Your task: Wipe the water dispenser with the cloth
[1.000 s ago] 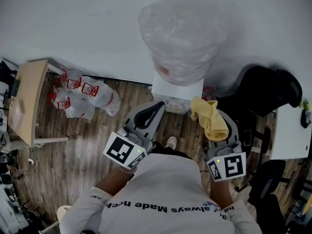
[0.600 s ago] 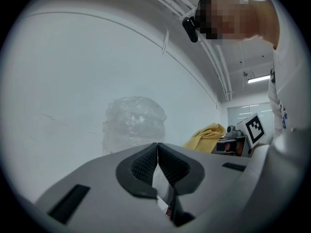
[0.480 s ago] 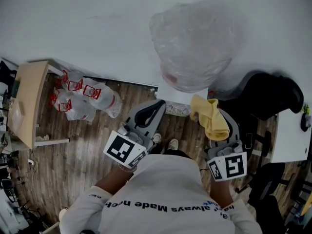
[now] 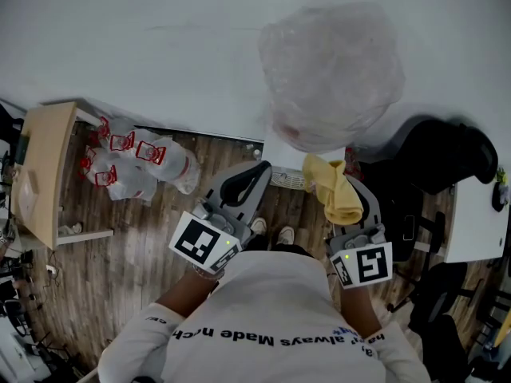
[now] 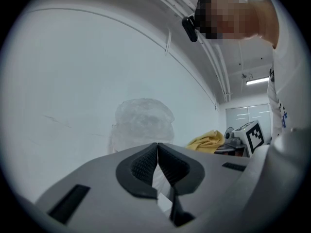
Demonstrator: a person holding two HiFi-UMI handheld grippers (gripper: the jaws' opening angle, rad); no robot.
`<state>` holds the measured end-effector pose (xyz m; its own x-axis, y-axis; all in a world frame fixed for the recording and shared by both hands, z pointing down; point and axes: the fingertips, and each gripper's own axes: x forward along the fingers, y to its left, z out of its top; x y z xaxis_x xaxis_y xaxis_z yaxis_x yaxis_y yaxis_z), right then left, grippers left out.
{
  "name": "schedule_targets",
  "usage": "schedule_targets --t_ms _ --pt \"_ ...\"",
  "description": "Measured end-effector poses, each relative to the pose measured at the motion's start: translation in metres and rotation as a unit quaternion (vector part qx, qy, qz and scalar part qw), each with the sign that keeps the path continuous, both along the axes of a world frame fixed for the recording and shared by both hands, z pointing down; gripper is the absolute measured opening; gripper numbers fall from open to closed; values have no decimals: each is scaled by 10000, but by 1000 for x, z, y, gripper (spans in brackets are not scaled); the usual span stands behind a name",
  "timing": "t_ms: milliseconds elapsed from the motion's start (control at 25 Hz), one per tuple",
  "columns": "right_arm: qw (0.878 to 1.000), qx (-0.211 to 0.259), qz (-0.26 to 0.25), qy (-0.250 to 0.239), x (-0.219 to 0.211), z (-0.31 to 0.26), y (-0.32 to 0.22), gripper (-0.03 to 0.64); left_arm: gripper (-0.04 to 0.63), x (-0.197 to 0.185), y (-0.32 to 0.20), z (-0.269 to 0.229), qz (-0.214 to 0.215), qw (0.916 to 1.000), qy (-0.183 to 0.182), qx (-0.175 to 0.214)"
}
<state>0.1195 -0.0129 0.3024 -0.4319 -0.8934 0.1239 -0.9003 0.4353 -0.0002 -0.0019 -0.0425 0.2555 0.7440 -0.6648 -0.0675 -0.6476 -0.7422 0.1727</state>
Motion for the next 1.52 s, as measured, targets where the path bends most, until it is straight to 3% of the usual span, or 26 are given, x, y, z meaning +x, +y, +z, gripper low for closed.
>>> schedule_targets --t_ms 1120,1520 --pt "9907 -657 58 1189 -98 184 -103 67 20 -42 -14 18 -40 9998 -24 -172" --pt "9855 -1096 454 1215 -110 237 -146 67 20 -58 -27 24 -21 9997 -43 -242"
